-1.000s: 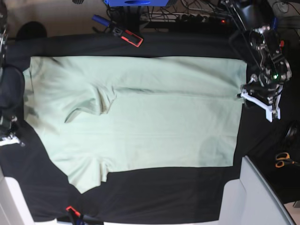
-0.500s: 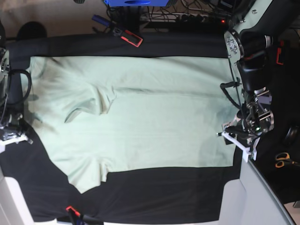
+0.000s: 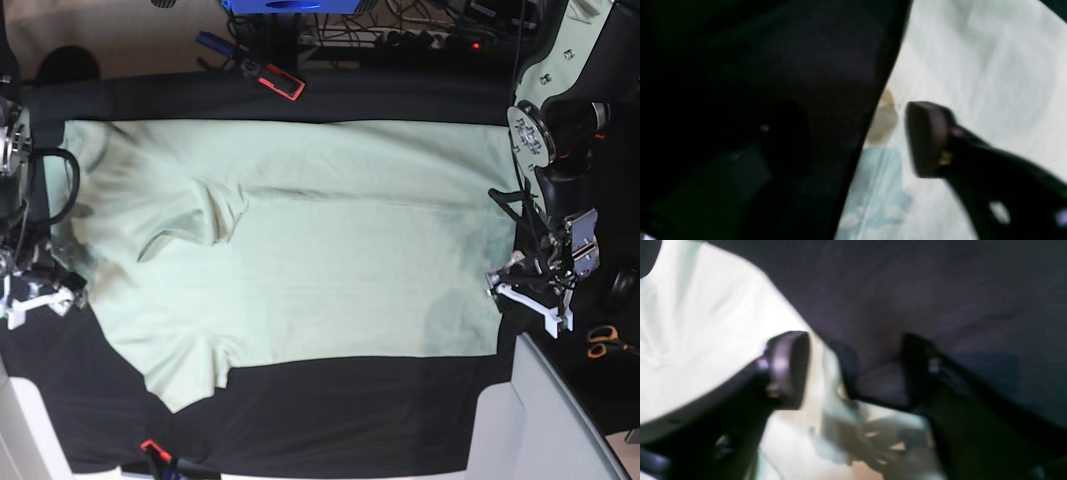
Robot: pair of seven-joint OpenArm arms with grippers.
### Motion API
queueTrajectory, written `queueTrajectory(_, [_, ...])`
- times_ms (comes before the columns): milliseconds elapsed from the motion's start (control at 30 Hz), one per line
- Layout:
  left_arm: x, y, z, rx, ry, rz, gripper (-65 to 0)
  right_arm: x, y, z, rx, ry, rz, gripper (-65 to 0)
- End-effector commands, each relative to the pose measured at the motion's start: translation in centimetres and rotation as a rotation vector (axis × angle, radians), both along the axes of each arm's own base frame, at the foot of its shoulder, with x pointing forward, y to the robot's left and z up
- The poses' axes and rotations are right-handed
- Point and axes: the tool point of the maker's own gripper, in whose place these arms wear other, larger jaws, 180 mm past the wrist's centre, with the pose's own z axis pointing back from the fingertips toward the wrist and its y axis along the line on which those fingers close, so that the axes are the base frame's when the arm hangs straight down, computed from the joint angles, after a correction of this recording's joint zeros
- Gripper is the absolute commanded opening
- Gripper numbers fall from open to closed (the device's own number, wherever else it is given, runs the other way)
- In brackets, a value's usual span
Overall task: Fold the T-shirt properly
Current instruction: 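Move both grippers to the shirt's opposite long edge, beside the hem and collar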
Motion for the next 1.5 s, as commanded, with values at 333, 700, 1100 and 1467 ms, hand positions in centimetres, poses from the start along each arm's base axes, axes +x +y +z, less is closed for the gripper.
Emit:
queueTrajectory(333, [2.8,1.6,3.5,0.052,-0.124,0.003,-3.0,3.4,0.4,3.0,-0.008,-0.142,-0.012,-20.3])
queueTrajectory(700, [2.0,1.4,2.5,0.049,-0.098,-0.002,-3.0,3.2,0.6,2.6,-0.005,-0.13,-0.018,-19.6])
queueTrajectory(1100, [0.6,0.8,0.7,0.022,-0.053,0.002,-3.0,1.3,2.8,0.0,0.042,-0.045,0.002,-20.5])
queueTrajectory(1467, [0.6,0.7,0.6,0.017,-0.054,0.002,-3.0,1.4,3.9,-0.2,0.057,-0.038,0.017,-49.8])
